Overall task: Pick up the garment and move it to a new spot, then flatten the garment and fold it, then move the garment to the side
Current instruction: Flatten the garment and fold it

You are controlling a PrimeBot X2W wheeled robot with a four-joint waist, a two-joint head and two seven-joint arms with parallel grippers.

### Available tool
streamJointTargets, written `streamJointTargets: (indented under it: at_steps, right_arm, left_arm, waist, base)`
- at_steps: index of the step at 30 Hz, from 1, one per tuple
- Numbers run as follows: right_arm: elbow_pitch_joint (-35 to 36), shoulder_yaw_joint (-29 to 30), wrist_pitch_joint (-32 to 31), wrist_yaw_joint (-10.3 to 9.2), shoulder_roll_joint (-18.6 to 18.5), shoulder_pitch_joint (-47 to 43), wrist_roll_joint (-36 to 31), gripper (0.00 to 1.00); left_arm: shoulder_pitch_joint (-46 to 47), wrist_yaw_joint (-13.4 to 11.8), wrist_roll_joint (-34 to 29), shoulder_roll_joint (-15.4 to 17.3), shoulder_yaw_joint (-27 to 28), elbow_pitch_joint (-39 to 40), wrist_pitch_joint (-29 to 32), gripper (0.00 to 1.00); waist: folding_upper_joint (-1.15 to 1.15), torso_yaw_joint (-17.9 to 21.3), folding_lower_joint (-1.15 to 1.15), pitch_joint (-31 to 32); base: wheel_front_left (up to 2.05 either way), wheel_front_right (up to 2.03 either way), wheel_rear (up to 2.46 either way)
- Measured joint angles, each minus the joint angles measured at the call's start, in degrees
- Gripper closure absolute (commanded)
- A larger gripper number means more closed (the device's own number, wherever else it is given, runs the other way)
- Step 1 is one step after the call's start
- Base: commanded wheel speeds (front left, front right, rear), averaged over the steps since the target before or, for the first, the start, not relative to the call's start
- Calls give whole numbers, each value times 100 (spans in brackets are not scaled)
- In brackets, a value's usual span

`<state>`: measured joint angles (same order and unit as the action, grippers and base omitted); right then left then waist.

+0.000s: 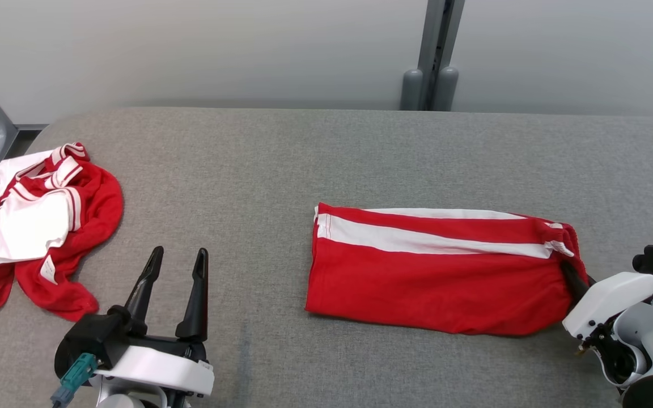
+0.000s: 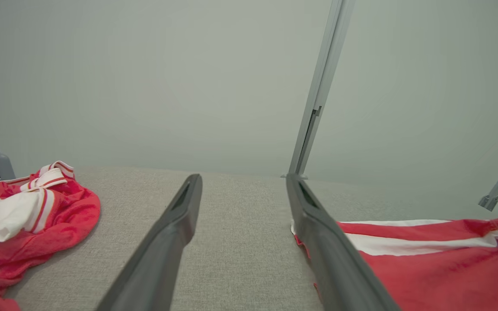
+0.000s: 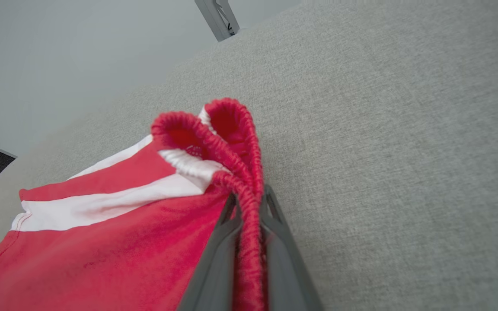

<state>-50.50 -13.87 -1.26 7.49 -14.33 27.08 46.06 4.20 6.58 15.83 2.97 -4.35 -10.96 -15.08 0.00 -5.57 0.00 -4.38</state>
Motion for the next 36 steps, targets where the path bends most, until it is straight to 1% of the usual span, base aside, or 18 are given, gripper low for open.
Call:
streamJointTargets:
  at_steps: [4,8,10,19,22,26,29,31,36]
  right_arm:
    - [192,112,-89,0,15,-38,197,100]
    - [570,190,-331,0,243,-100,555,100]
    - [678,210,-393,-1,285,-124,649,100]
    - [1616,328,-913,-1,795,-204,1477,100]
    - [1828,343,-1118,-1,964,-209,1775,100]
    - [1866,363,-1247,-1,1098,-207,2154,100]
    - [1726,300,-1283,-1,1127,-154,2330,100]
    - [1588,196,-1277,-1,1141,-94,2372,100]
    - [1322,-230,-1145,-1,1163,92,2785,100]
  left_arm:
    - [-3,18,16,-4,-22,-35,0,0]
    - [-4,24,23,-5,-31,-74,0,0]
    - [-3,25,24,-7,-44,-87,0,0]
    - [68,42,92,-13,-120,-223,0,0]
    - [72,43,113,-12,-132,-256,0,0]
    - [92,43,167,-13,-185,-275,0,0]
    - [96,42,225,-14,-241,-287,0,0]
    - [103,33,248,-16,-261,-286,0,0]
    - [128,3,292,-14,-276,-280,0,0]
  waist:
    - [0,69,0,45]
    - [0,75,0,77]
    - [0,65,1,78]
    - [0,-179,0,31]
    - [0,-297,0,5]
    - [0,-482,0,-37]
    - [0,-622,0,-73]
    - [0,-717,0,-97]
    - [0,-915,0,-158]
  base:
    - [0,0,0]
    - [0,0,0]
    - [0,0,0]
    - [0,0,0]
    - [0,0,0]
    - [0,0,0]
    - [0,0,0]
    - [0,0,0]
    - [0,0,0]
